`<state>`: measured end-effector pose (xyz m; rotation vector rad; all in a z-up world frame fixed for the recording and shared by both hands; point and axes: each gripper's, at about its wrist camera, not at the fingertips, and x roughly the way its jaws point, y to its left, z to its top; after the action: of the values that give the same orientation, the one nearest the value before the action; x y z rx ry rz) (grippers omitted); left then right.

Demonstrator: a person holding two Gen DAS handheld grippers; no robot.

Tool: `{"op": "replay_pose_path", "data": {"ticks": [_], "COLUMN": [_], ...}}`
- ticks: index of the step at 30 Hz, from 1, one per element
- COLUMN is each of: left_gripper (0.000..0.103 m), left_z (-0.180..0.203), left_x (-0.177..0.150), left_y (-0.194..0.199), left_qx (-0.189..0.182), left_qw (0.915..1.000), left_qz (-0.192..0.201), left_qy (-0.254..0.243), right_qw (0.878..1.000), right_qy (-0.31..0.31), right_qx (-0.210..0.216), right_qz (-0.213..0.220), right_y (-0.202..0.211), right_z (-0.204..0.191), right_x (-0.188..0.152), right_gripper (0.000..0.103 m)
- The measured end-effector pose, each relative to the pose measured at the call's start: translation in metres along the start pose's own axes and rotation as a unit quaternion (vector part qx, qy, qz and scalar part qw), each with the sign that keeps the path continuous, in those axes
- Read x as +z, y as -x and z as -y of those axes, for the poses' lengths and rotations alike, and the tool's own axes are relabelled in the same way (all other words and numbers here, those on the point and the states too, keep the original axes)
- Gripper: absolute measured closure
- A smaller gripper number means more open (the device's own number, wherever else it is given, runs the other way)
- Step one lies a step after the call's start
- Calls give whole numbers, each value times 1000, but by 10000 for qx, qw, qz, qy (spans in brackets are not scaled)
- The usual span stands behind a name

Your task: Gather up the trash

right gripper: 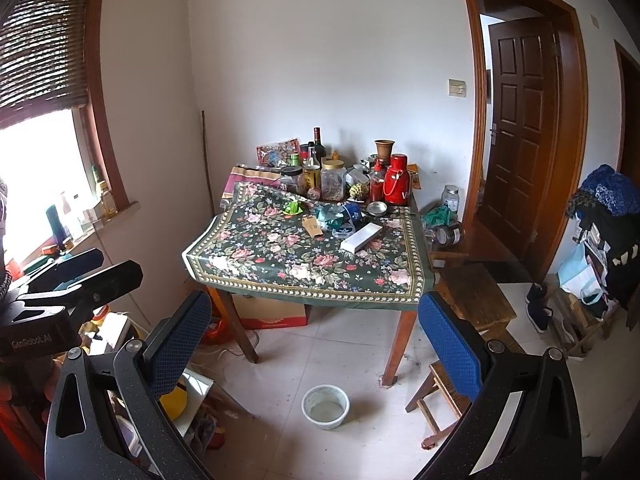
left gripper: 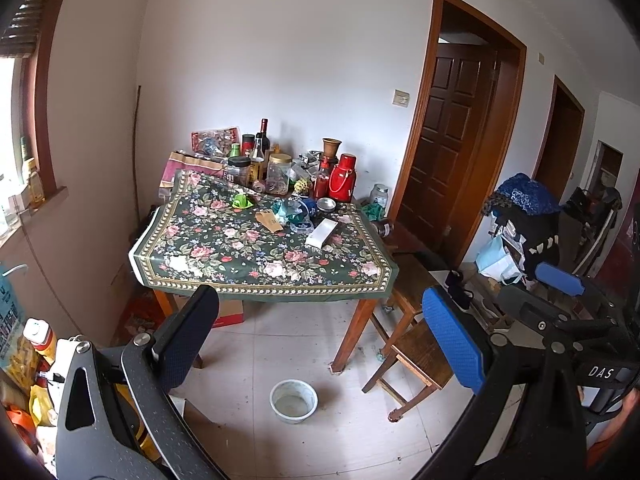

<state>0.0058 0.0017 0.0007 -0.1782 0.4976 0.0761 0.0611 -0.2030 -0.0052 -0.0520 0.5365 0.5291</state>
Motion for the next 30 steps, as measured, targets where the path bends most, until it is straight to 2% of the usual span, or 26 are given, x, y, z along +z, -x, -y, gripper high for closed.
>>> {"op": "replay_pose_path", "data": {"ticks": [7,19,30], "left_gripper": [1,1,1], "left_z": [16,50,61], "left_x": [1,5,25], "left_y": [-4,-20,-66], "left_qx": [96,205,293], "left_qw": [10000,9997,9996], "left_qz": [-4,108,-30], "left_qy": [19,94,25], "right_qw": [10000,9999,9998], "right_qy": [7,77,-94], "right_qx": [74,74,-182], "right_qz": [9,82,-13], "right_y": [1,0,-29], "right_z": [9,48,87], "right_x": [1,10,20], "right_gripper": [0,0,0]}}
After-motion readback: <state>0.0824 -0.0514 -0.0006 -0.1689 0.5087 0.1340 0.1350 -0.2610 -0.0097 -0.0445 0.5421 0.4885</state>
